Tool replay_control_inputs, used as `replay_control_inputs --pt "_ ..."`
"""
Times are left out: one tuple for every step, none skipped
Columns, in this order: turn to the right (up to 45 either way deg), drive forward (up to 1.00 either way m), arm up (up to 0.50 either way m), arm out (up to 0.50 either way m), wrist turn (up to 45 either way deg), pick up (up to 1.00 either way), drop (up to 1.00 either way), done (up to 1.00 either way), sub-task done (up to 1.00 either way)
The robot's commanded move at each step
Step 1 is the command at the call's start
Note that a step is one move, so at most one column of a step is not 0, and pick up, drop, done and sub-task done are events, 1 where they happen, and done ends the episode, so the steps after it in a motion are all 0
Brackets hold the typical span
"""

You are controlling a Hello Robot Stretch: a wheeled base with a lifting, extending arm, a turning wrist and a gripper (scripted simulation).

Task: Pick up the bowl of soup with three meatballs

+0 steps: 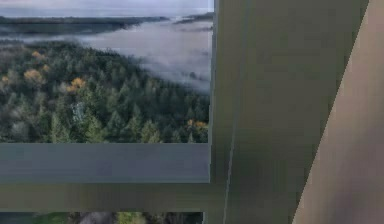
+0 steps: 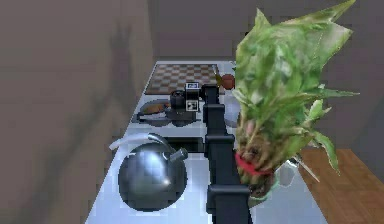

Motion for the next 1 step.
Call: replay_control_inputs --pt "0.0 0.00 0.10 0.00 0.0 0.00 0.00 0.00 0.00"
